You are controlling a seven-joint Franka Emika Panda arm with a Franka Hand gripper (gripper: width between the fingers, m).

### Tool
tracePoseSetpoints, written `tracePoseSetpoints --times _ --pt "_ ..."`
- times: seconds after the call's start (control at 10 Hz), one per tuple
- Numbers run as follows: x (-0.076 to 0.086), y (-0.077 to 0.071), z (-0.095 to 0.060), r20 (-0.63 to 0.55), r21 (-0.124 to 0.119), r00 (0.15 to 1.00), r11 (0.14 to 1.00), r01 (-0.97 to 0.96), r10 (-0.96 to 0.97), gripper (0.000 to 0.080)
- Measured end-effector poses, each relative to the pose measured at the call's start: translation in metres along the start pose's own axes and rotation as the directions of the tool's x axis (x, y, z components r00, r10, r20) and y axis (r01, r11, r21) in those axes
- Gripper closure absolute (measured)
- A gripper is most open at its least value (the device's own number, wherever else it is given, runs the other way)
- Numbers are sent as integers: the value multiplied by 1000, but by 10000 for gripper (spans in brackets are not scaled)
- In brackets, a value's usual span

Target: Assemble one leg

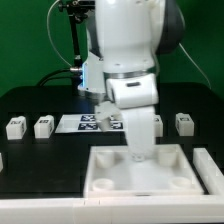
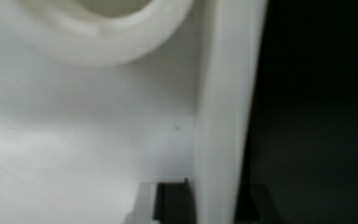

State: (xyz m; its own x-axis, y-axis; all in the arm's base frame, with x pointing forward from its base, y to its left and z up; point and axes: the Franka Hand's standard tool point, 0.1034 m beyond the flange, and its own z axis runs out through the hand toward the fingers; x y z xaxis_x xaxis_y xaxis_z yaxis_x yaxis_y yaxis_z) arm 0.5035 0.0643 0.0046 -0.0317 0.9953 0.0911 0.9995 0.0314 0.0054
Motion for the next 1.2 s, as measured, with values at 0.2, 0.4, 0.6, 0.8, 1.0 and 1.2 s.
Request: tracePoseSetpoints --times 0.2,0.4,0.6,0.8,1.0,1.2 --pt "6 0 0 13 41 1000 999 -25 25 742" --pt "6 0 0 13 39 1000 999 -23 22 742" --pt "5 0 1 13 40 1000 999 -25 24 742" --pt "5 1 0 12 38 1000 999 -25 25 519" --pt "5 2 0 12 36 1000 999 -26 25 281" --pt "5 2 0 12 35 1000 999 -26 26 174"
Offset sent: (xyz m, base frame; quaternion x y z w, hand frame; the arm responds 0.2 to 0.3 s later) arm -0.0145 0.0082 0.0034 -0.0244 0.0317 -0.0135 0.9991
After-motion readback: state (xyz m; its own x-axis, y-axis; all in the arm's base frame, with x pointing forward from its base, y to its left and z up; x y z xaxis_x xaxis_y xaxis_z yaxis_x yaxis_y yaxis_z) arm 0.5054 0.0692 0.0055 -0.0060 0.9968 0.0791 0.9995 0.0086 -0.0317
